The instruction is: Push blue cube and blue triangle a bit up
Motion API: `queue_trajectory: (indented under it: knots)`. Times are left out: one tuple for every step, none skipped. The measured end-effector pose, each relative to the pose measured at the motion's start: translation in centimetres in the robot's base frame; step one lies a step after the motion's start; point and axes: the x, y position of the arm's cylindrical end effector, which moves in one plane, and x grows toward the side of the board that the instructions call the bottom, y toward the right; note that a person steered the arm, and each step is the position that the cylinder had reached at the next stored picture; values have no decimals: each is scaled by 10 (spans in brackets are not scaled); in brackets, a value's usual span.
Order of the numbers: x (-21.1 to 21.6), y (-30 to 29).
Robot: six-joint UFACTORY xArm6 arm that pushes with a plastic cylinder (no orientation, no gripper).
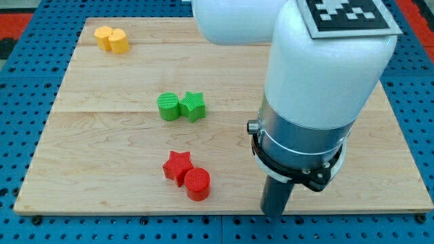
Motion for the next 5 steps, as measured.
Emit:
queue_trajectory:
  knots:
    - [0,-1]
    - [0,-2]
    - [0,-3]
    - [0,-4]
    - [0,-5]
